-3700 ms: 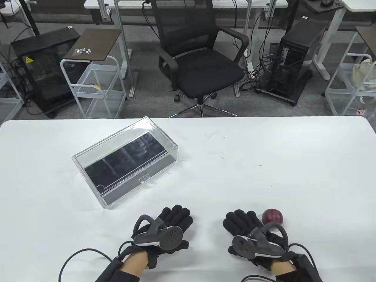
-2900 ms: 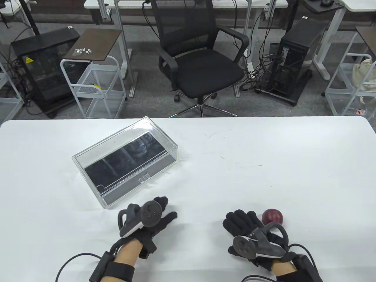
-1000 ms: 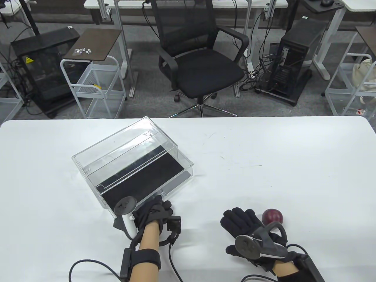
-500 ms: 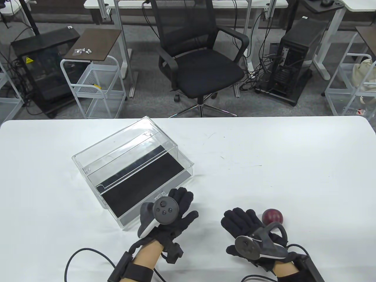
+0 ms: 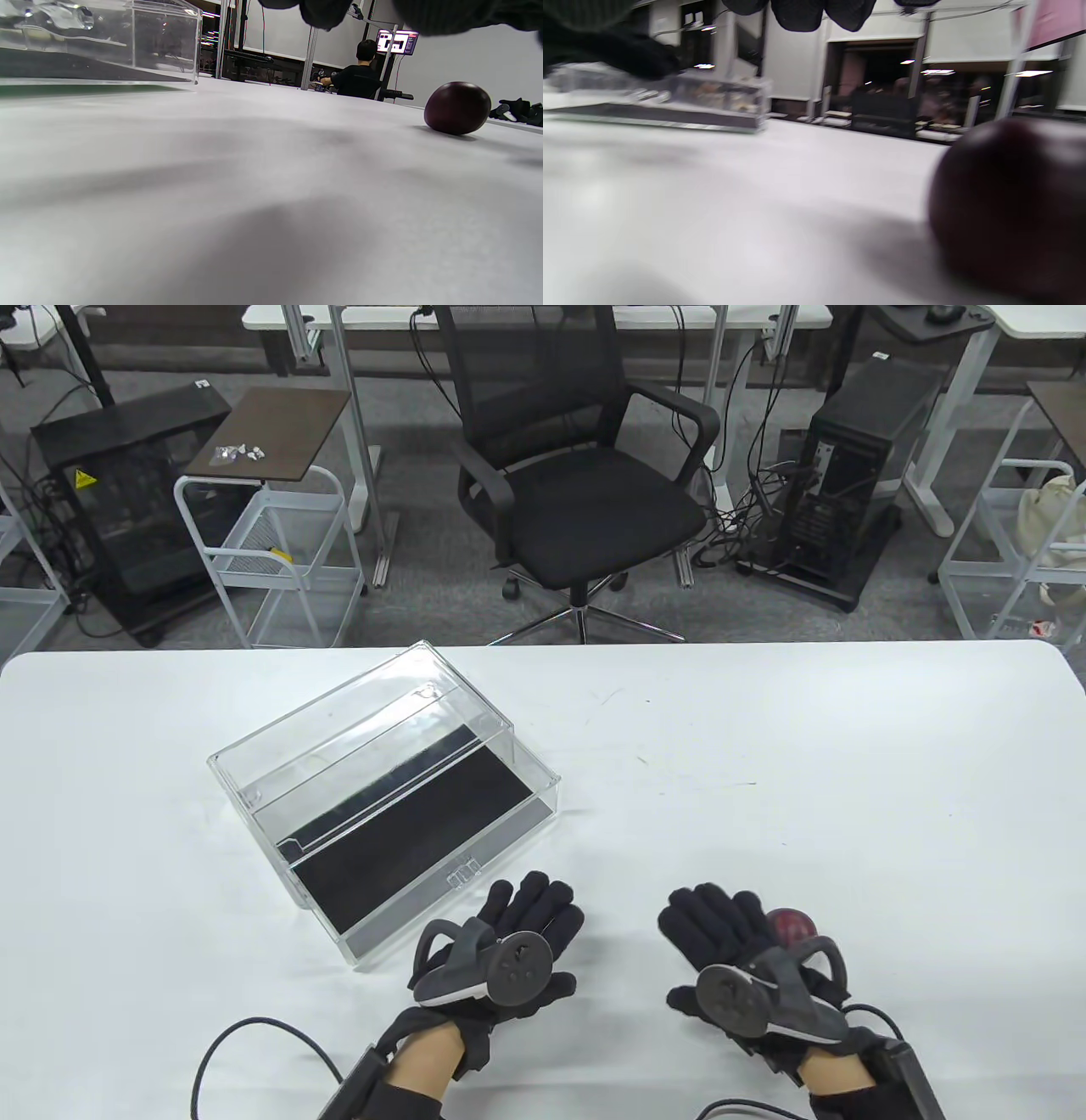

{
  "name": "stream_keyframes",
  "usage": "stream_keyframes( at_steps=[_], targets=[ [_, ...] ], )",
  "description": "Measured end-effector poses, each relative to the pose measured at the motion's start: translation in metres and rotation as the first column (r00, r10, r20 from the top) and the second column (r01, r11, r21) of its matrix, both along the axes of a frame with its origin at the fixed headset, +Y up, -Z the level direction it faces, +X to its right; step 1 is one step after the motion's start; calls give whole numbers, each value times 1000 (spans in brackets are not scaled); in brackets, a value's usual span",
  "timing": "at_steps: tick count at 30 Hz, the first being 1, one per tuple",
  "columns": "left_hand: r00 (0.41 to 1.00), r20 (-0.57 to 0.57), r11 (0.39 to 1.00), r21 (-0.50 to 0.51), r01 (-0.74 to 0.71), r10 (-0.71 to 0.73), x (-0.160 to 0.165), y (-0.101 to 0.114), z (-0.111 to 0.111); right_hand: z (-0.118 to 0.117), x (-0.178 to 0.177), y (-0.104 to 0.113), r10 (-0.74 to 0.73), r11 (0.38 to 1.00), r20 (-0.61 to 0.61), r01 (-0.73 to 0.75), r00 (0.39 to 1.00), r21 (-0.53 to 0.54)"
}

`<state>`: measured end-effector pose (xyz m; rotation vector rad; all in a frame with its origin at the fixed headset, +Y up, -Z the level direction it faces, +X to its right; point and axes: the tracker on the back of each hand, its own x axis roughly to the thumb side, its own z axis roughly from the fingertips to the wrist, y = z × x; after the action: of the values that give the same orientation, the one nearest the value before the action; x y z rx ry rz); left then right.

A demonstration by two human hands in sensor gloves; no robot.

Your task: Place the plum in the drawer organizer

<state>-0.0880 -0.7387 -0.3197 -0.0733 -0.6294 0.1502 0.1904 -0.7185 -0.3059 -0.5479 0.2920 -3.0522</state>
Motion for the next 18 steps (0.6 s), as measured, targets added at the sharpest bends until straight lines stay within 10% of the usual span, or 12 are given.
stream_keyframes(
  at_steps=[7,13,18],
  targets=[
    [1000,-3,1000,-1,-24,24,-2,2,-1,-38,65,-22,-16,911,374,167,927,-376],
    [999,-11,999,-8,-46,46,-5,2,-3,-47,64,-26,-65,916,435,226,898,-331],
    [999,-10,999,-13,-53,52,-5,2,-4,-46,-8,-8,-101,947,265,174,959,-269]
  ],
)
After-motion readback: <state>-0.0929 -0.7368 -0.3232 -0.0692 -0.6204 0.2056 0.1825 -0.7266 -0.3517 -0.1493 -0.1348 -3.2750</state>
